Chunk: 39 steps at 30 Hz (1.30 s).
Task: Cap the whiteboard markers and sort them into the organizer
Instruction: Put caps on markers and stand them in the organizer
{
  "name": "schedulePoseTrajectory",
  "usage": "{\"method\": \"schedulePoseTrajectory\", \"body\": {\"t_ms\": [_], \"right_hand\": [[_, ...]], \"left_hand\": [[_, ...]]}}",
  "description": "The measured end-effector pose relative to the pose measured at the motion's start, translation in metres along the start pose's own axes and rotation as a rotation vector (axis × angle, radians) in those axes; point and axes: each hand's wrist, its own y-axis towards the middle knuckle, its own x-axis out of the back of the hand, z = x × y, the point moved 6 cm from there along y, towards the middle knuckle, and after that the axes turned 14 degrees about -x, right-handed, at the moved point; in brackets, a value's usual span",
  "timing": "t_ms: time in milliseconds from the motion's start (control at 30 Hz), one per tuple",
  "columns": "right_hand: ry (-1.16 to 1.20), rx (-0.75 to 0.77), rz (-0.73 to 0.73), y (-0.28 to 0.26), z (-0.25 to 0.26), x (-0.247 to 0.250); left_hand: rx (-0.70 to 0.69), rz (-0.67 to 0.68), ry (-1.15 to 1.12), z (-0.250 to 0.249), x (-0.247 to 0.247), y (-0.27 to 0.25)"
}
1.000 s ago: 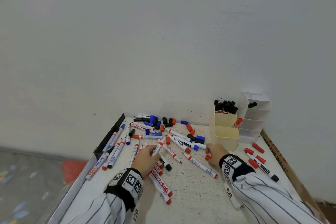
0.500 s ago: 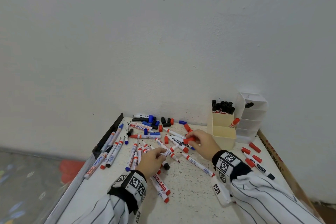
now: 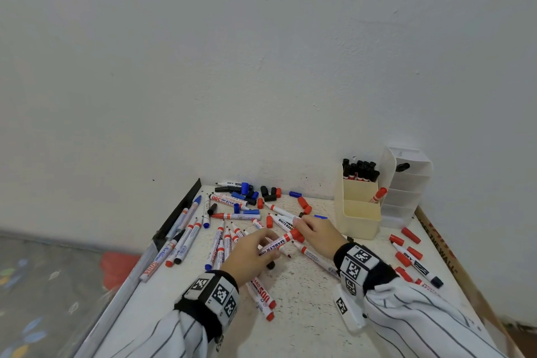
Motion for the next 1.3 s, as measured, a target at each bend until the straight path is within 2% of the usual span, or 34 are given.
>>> {"method": "schedulePoseTrajectory", "body": {"t_ms": [67, 233, 333, 567, 633, 767, 900, 1033, 1100, 1233, 1300], "right_hand": [[0.056, -0.005, 0.01, -0.002, 0.003, -0.004], [0.373, -0.012, -0.018, -0.007, 0.011, -0.004], [0.394, -0.012, -0.074, -0.01, 0.012, -0.002], [0.384, 0.138, -0.061, -0.029, 0.019, 0.001], [0.365, 0.128, -0.076, -0.03, 0.018, 0.003], [0.356, 0.038, -0.088, -0.027, 0.014, 0.004], [0.343, 0.096, -0.04, -0.032, 0.018, 0.005], [0.25, 0.171, 0.058, -0.034, 0.018, 0.001], [0.203, 0.184, 0.086, -0.031, 0.015, 0.0], [0.236, 0.171, 0.067, -0.025, 0.009, 0.007], [0.249, 0.173, 0.055, -0.023, 0.01, 0.01]], "left_hand": [[-0.021, 0.0, 0.066, -0.005, 0.0, 0.001], [-0.084, -0.006, 0.287, -0.022, -0.002, 0.004], [-0.108, -0.005, 0.354, -0.028, -0.004, 0.002], [-0.034, 0.088, -0.007, -0.032, -0.01, 0.001], [-0.071, 0.072, 0.076, -0.033, -0.009, 0.002], [-0.144, 0.014, 0.391, -0.036, -0.009, 0.002], [-0.122, 0.018, 0.196, -0.037, -0.009, 0.004], [-0.104, 0.043, 0.131, -0.036, -0.003, 0.005], [-0.051, 0.09, 0.027, -0.031, -0.004, 0.006], [0.139, 0.144, -0.348, -0.023, -0.01, 0.002], [0.169, 0.167, -0.413, -0.024, -0.011, 0.001]]}}
